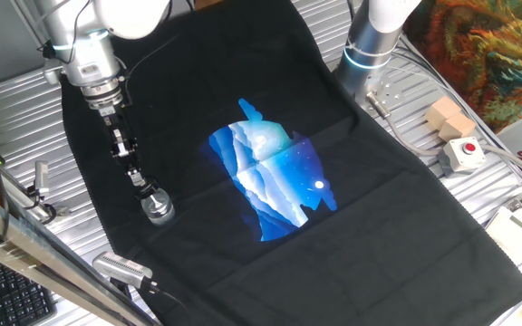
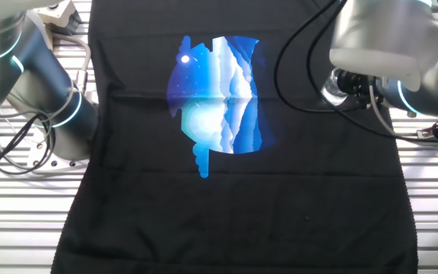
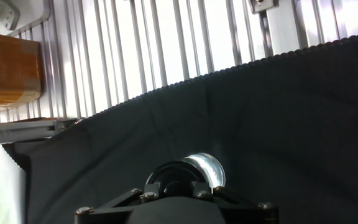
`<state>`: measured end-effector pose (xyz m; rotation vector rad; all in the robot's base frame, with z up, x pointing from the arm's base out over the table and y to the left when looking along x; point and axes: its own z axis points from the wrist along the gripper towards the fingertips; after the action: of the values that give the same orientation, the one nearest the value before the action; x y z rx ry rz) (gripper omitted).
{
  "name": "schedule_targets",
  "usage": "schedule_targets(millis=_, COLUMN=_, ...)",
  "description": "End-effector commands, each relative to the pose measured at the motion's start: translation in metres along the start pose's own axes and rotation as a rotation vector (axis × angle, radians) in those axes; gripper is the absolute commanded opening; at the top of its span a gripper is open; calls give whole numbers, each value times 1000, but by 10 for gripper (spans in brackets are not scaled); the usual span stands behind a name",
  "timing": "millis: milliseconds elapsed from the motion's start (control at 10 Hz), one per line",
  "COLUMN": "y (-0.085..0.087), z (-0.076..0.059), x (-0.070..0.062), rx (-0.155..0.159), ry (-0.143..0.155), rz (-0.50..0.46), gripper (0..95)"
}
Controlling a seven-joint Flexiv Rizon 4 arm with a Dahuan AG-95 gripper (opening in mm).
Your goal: Screw the lid onto the jar
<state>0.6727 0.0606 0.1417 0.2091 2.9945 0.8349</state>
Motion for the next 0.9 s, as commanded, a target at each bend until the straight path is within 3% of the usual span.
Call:
schedule_targets(millis=100, y=0, z=-1, x=0, rx=5, ry=-1, rz=2, gripper=0)
schedule_targets(millis=500, y=1, z=-1, x=0, rx=21, ry=-3, rz=10, gripper=0)
schedule_targets(millis=900, y=2, z=-3, x=0, rx=63, ry=-2, rz=17, gripper=0)
